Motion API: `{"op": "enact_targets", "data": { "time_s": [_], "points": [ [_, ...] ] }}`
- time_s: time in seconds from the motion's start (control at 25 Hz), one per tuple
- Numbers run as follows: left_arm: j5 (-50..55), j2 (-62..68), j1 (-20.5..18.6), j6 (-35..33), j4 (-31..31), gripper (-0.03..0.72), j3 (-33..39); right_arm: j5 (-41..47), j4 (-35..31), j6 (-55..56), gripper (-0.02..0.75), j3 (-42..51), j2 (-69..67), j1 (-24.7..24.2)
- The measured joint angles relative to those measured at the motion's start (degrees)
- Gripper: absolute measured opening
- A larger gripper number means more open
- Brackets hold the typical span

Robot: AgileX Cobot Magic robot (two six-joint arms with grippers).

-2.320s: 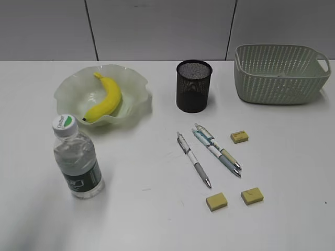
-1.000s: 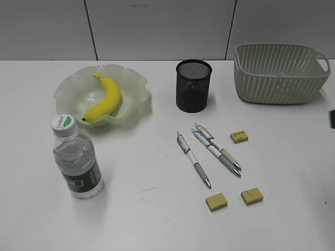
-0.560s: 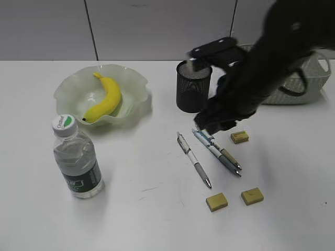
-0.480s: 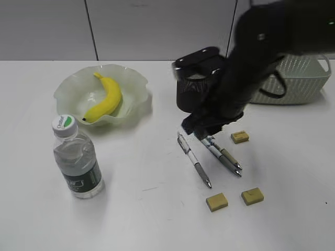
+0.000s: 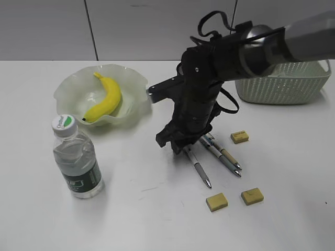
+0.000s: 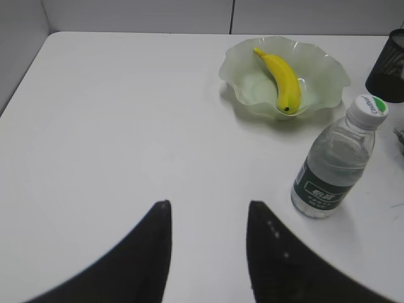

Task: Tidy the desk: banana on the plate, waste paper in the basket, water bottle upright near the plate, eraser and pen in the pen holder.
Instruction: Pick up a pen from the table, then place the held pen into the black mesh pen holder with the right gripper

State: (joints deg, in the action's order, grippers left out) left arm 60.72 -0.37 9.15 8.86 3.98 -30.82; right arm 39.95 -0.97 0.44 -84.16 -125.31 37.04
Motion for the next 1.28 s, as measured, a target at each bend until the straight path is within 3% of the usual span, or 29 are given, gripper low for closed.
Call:
{"op": "enact_targets", "data": {
  "time_s": [0.16,0.32,0.48,0.64,0.72,0.88,1.0,1.12,1.28],
  "points": [
    [0.0,0.0,0.0,0.0,0.0,0.298,0.0,0.2,0.0,0.8,0.343,-1.1,-2.4,0.0],
    [0.0,0.0,0.0,0.0,0.0,0.29,0.0,0.4,0.0,2.2,0.133,-1.3,-2.4,0.0],
    [0.0,0.0,0.0,0.0,0.0,0.289,0.0,-3.0,-0.1,2.5,0.137,0.9,3.3,0.0],
    [0.0,0.0,0.0,0.0,0.0,0.289,0.0,-27.6,1.8,2.9,0.137,8.5,19.1,-0.6],
    [0.0,0.0,0.0,0.0,0.0,0.288,0.0,-47.1,6.0,2.9,0.137,13.1,24.5,-2.1],
    [0.0,0.0,0.0,0.0,0.0,0.288,0.0,-72.9,4.6,0.8,0.137,17.4,21.9,-7.8],
    [0.0,0.0,0.0,0.0,0.0,0.288,0.0,-81.6,0.5,0.6,0.137,18.1,14.2,-11.8],
    [0.0,0.0,0.0,0.0,0.0,0.288,0.0,-85.8,-0.3,0.6,0.143,18.4,8.9,-12.7],
    [0.0,0.0,0.0,0.0,0.0,0.288,0.0,-86.3,-0.1,1.0,0.291,18.4,5.3,-12.7]
  ]
}}
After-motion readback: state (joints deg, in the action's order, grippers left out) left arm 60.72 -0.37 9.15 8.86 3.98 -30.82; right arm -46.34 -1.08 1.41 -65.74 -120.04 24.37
